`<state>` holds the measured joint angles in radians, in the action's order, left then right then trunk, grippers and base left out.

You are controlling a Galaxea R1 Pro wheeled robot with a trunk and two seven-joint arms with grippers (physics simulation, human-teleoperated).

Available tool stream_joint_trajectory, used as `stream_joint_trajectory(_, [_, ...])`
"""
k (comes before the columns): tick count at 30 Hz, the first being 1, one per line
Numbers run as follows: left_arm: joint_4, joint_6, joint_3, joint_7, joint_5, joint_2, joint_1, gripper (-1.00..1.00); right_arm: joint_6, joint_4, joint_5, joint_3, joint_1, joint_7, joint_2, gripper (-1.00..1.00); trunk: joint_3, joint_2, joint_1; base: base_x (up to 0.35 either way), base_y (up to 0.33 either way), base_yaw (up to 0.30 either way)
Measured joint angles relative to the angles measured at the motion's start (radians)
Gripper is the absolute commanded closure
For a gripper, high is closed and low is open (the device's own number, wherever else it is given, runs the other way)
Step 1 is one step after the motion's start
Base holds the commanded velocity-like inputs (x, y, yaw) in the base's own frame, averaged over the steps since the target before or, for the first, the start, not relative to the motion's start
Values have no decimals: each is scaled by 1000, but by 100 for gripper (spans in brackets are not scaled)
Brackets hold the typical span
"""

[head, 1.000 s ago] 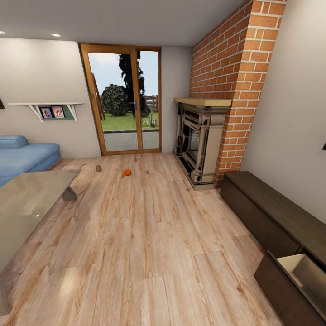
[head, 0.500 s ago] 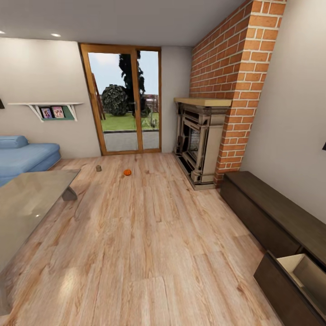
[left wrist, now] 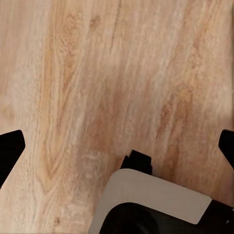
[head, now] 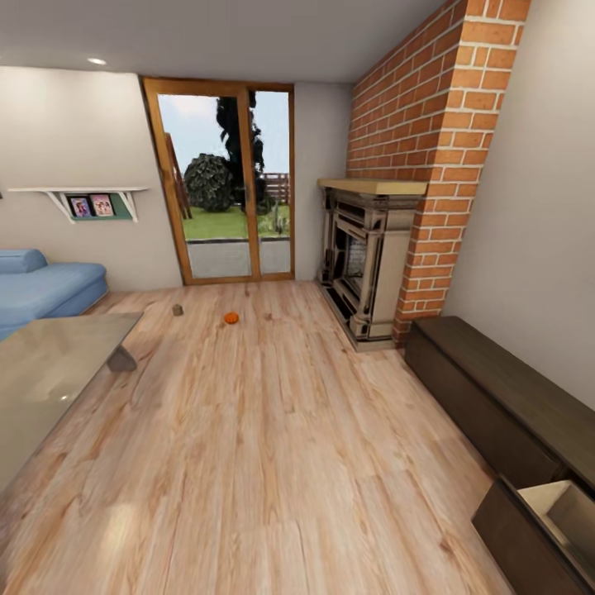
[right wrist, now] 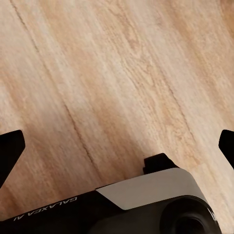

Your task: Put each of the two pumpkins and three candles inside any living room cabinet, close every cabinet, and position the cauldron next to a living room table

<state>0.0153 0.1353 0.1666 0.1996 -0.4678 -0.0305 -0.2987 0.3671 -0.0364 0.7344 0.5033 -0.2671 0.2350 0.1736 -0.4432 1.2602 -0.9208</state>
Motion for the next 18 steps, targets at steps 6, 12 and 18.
stream_joint_trajectory(6, [0, 1, 0, -1, 0, 1, 0, -100, 0, 0, 0, 0, 0, 0, 0, -100, 0, 0, 0, 110, 0, 0])
stream_joint_trajectory(12, [0, -3, -5, 0, -12, -3, 0, -100, 1, 0, 0, 0, 0, 0, 0, -100, 0, 0, 0, 222, 0, 0])
stream_joint_trajectory(18, [0, -5, -5, -1, -93, 2, 1, -100, 2, 2, 14, -2, 0, 3, 0, -100, 0, 0, 0, 315, 0, 0])
